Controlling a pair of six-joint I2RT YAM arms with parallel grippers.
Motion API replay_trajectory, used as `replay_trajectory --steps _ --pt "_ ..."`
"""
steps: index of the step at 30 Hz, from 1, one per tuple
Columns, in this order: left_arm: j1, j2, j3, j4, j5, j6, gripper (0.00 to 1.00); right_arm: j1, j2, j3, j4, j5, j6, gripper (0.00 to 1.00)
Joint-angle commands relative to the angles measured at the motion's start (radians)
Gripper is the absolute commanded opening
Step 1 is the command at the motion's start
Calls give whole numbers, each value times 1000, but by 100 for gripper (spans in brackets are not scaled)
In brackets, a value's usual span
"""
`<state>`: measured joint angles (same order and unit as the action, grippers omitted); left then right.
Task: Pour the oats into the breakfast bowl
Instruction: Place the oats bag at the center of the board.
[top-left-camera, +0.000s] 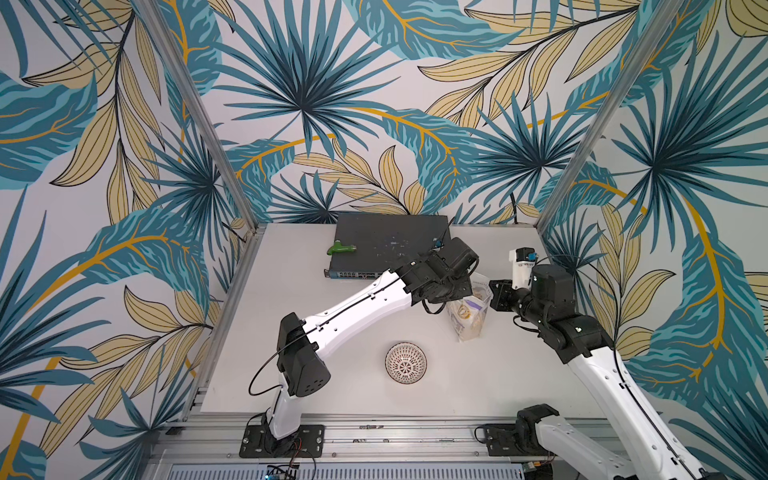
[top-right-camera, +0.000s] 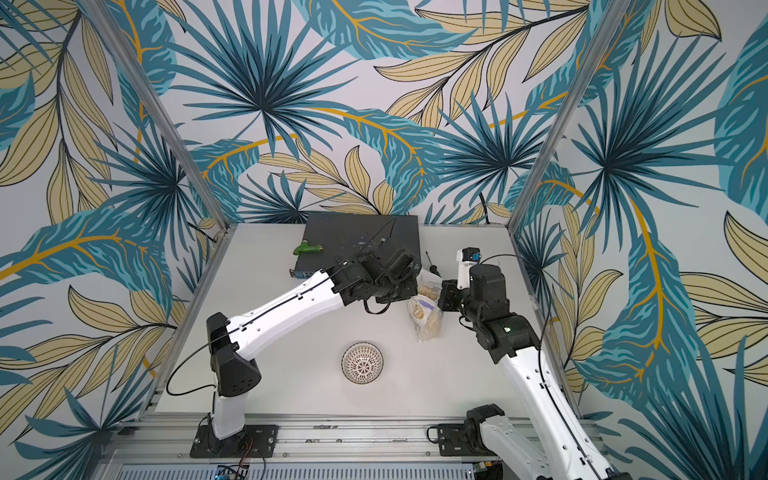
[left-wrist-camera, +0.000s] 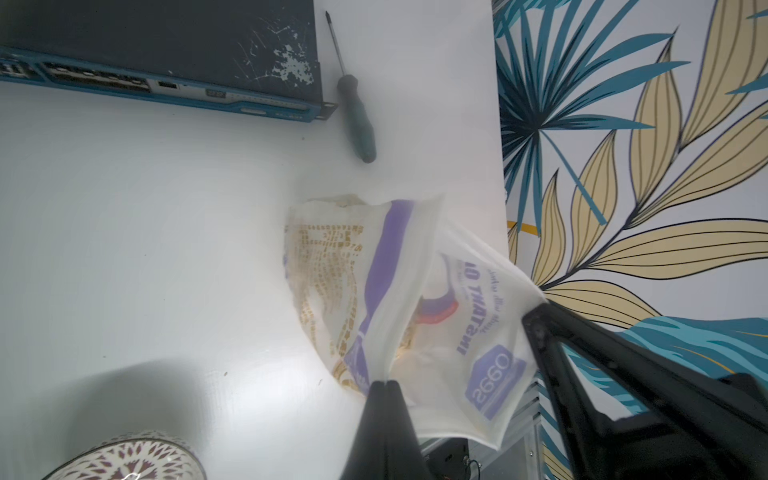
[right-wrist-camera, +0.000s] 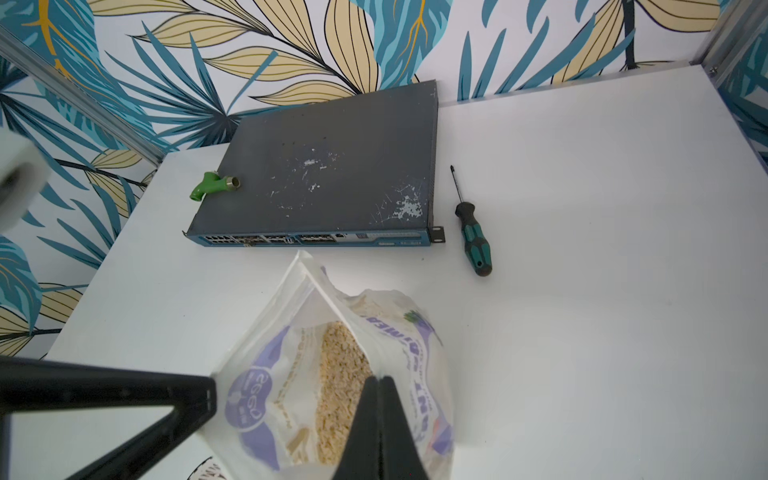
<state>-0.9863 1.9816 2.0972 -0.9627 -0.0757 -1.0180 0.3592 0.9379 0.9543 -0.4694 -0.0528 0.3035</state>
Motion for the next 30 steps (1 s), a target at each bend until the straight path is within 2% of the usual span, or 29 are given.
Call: replay_trajectory --steps 1,4,5,7,9,12,17,23,24,25,28,30 --pt "25 -48 19 -18 -61 32 0 -7 14 -34 170 1 15 0" --pt "70 -40 -63 145 225 -24 0 -7 32 -55 202 -35 28 0" --pt "78 -22 -45 155 254 -40 0 -7 34 -63 213 -39 32 0" --pt "79 34 69 43 198 -17 0 -6 31 -78 233 -47 42 0" --pt "80 50 117 -14 172 -2 0 -7 27 -99 255 -62 52 0" --pt "80 28 85 44 178 -16 0 -7 25 -133 287 -93 65 0" --pt "82 28 90 20 116 -4 0 -8 32 -181 384 -143 66 0" --pt "102 24 62 21 141 -38 0 -7 8 -225 434 -132 36 0" --pt "103 22 62 24 141 -42 0 -7 -3 -233 439 -137 33 10" --pt "103 22 61 27 146 -47 0 -6 -16 -239 440 -142 32 27" --pt "103 22 58 40 170 -67 0 -7 -71 -270 448 -154 28 56" --pt "103 25 53 46 179 -81 0 -8 -124 -307 460 -156 25 84"
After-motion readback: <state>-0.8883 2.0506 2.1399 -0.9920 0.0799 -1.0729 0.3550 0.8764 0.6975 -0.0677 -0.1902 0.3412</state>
